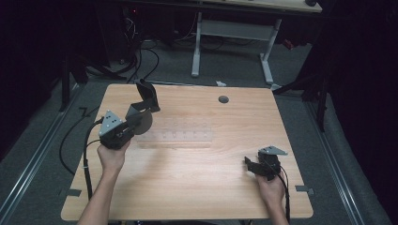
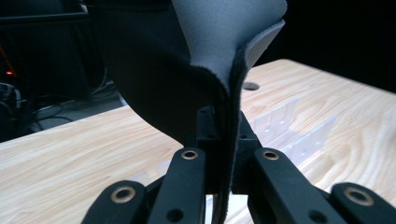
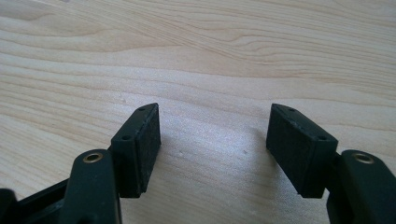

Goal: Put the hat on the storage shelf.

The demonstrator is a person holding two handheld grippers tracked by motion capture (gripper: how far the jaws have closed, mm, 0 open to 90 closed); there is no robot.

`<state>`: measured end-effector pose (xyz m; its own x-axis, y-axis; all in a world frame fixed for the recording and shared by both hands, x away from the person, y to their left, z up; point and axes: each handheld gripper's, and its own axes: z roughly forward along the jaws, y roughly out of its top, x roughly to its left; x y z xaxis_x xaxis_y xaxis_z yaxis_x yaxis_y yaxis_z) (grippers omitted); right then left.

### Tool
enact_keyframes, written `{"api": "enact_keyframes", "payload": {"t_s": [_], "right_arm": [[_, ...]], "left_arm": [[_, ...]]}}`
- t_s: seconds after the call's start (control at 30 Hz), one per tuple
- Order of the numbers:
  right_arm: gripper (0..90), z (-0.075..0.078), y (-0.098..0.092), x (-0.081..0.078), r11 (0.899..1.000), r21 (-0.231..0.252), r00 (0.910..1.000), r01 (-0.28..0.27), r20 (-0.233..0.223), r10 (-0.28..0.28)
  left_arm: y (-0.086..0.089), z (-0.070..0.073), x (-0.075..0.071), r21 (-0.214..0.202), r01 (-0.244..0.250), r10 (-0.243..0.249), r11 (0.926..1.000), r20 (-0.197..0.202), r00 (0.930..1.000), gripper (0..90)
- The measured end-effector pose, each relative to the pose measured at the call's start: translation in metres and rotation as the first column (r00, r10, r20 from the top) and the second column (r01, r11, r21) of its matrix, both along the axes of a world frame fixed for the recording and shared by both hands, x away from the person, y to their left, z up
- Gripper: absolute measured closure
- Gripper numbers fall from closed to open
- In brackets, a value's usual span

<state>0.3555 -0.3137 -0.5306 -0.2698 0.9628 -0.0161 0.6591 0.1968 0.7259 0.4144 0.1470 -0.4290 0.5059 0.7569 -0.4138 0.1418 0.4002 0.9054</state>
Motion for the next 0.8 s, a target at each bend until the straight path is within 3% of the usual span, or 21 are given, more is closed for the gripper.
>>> {"api": "enact_keyframes", "payload": {"t_s": [0.47,0.53,0.8], "right_arm": [[35.4,0.0,0.0,0.0,1.0,0.0,1.0,-0.002,0.001,0.002],[35.4,0.0,0.0,0.0,1.0,0.0,1.0,-0.002,0.001,0.002],[35.4,0.0,0.0,0.0,1.0,-0.001,1.0,-0.001,0.001,0.001]], "left_arm": [[0.007,-0.017,0.015,0.034,-0.042,0.043,0.9986,-0.025,0.9988,86.5],[0.008,-0.017,0.016,0.015,-0.046,0.046,0.9988,-0.027,0.9986,86.5],[0.01,-0.017,0.015,0.034,-0.049,0.05,0.9982,-0.019,0.9986,86.5]]}}
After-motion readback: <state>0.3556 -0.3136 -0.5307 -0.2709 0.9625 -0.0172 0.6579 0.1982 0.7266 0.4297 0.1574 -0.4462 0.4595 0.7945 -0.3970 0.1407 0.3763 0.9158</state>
